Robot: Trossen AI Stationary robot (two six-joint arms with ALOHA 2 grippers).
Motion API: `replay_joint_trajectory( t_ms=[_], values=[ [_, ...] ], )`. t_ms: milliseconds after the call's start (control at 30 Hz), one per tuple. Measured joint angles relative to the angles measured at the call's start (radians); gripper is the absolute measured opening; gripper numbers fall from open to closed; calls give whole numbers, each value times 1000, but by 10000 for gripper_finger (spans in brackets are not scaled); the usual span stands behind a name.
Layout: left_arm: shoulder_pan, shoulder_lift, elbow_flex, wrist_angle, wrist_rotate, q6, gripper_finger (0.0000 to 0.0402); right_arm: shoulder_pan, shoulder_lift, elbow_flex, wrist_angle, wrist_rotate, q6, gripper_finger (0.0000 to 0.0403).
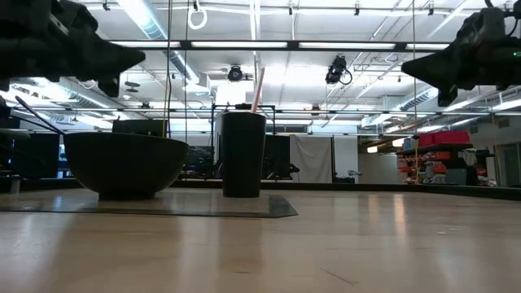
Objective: Pick & Place Utensil
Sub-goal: Return to Home Position
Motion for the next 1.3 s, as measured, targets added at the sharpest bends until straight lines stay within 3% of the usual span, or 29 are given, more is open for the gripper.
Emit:
replay_joint_trajectory(
  t_ms=[367,1300],
  values=[
    [0,18,2,-56,-37,-115,27,0,0,0,-5,29,-80,27],
    [0,18,1,-56,-37,-118,28,0,0,1,-5,29,-87,27]
  ],
)
